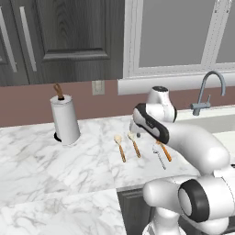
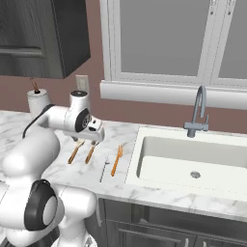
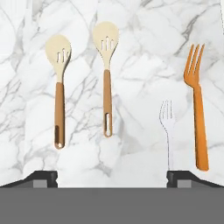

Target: Organize the utensils by type. Pick up the wooden spoons from the counter and place them in the open cabinet. Then pick up the metallic utensils from the counter and place them in the open drawer.

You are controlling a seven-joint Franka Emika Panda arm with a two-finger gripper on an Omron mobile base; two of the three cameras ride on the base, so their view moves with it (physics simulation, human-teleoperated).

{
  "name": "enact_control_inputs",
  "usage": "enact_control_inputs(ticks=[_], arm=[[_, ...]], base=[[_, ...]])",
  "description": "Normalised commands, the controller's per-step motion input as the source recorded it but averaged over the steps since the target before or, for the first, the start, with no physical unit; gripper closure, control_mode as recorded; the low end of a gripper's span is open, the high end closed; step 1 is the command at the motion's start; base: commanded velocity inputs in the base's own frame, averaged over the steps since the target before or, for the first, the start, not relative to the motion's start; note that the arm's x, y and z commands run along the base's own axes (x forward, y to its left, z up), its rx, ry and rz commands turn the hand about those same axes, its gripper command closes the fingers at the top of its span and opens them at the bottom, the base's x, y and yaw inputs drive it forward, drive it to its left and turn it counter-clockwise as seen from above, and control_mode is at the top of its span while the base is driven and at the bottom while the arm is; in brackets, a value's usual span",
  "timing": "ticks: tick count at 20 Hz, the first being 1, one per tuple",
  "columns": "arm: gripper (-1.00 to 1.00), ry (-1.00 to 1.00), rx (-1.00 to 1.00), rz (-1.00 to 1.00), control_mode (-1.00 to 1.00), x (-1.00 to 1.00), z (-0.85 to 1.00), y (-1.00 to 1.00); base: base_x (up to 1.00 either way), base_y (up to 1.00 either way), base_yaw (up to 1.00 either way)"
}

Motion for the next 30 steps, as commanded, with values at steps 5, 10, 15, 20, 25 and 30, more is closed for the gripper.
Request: enact_control_inputs(ticks=[5, 10, 15, 20, 25, 30], arm=[[-1.0, 0.0, 0.0, 0.0, -1.0, 0.3, -0.31, 0.07], [-1.0, 0.0, 0.0, 0.0, -1.0, 0.36, -0.26, 0.01], [-1.0, 0.0, 0.0, 0.0, -1.0, 0.31, -0.32, 0.08], [-1.0, 0.0, 0.0, 0.0, -1.0, 0.33, -0.33, 0.13], [-1.0, 0.01, -0.02, 0.0, -1.0, 0.23, -0.31, 0.03], [-1.0, 0.0, -0.03, 0.0, -1.0, 0.2, -0.26, 0.0]], base=[[0.0, 0.0, 0.0], [0.0, 0.0, 0.0], [0.0, 0.0, 0.0], [0.0, 0.0, 0.0], [0.0, 0.0, 0.0], [0.0, 0.0, 0.0]])
